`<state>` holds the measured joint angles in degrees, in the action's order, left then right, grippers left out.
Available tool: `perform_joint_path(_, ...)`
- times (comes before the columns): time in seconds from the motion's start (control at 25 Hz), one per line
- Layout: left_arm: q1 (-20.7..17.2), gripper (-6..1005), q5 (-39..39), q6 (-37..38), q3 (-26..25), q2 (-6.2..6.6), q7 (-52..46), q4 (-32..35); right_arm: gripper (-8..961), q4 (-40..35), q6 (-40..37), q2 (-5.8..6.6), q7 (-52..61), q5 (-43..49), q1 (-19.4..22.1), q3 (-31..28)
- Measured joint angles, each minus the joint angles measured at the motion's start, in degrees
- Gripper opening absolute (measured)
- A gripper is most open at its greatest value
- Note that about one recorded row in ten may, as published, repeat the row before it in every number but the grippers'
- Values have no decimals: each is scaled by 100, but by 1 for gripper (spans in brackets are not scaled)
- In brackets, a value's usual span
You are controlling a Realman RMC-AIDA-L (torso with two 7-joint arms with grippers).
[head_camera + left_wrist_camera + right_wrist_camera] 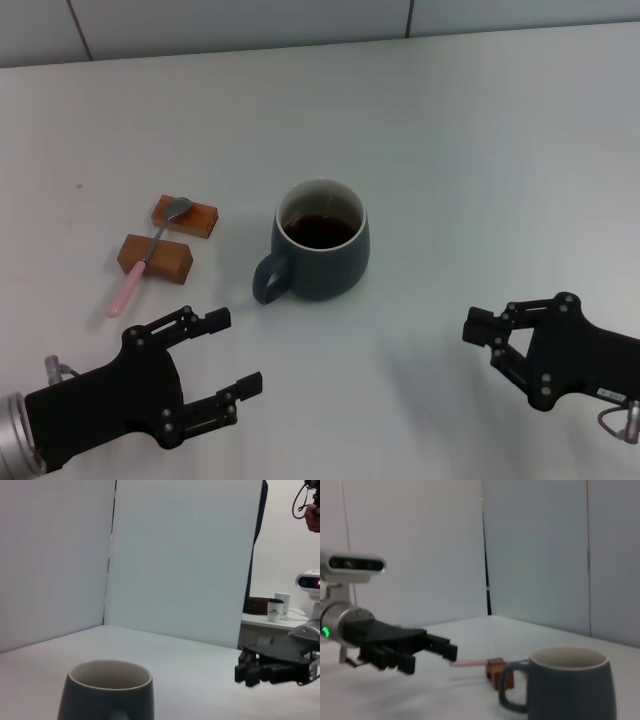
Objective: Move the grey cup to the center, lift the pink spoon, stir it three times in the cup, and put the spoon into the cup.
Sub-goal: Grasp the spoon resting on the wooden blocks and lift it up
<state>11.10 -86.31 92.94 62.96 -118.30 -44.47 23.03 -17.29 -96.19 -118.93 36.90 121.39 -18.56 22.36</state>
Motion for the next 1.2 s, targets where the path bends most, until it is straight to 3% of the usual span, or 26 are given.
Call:
perform_joint_path(0.48, -9, 766, 0, 23, -20, -9, 8, -72, 249, -32, 32, 5, 29, 175, -37, 139)
perform_joint_path(0.68, -12, 765, 0, 23, -28, -9, 16, -71, 454, -37, 4, 2, 28, 171, -31, 139)
perform_joint_path(0.92, -13, 765, 0, 23, -30, -11, 36, -70, 614, -38, -50, 2, 28, 166, -56, 147)
perform_joint_path(1.08, -20, 765, 284, 282, -48, -18, -5, -220, 615, -38, -3, 1, 37, 165, -70, 154)
perform_joint_path(1.2, -21, 765, 992, 1000, -394, -9, -233, -700, 614, -38, 7, 5, 42, 165, -87, 155)
